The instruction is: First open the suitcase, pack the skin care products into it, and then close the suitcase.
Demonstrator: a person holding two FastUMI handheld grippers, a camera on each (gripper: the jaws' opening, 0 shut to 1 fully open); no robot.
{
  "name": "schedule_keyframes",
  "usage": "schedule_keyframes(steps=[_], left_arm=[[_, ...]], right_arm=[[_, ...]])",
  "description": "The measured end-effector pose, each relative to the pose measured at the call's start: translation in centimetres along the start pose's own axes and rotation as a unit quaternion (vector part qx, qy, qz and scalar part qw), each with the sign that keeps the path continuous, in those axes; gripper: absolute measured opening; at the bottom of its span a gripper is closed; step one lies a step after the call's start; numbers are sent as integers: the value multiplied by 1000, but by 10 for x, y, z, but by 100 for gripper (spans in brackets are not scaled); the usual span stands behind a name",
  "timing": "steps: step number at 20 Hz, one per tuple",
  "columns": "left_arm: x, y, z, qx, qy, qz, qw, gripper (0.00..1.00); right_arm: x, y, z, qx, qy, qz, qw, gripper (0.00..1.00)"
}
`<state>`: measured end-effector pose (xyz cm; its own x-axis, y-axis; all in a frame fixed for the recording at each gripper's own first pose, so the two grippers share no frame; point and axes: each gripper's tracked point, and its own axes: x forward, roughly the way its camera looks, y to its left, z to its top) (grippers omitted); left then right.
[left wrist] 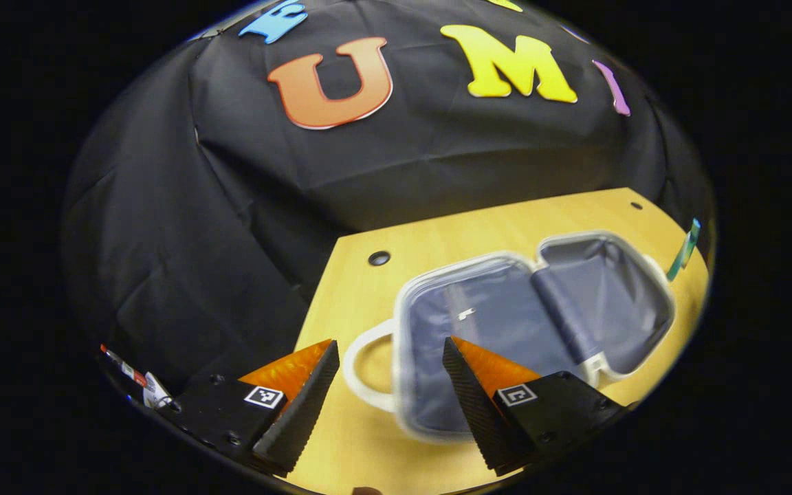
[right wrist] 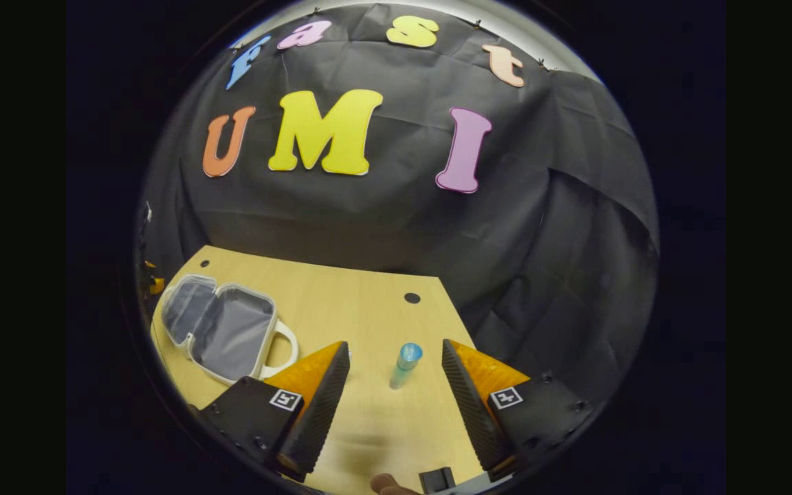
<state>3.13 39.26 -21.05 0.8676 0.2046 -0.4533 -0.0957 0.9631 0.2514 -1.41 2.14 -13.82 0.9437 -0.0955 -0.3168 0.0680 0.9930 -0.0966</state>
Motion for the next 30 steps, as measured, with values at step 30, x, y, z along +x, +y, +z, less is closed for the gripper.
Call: schedule_keyframes(steps=[30], left_arm=[[11, -571, 23, -67, 4, -208, 976, 98]], right_arm=[[44, -154, -107, -87, 93, 66, 990, 81]])
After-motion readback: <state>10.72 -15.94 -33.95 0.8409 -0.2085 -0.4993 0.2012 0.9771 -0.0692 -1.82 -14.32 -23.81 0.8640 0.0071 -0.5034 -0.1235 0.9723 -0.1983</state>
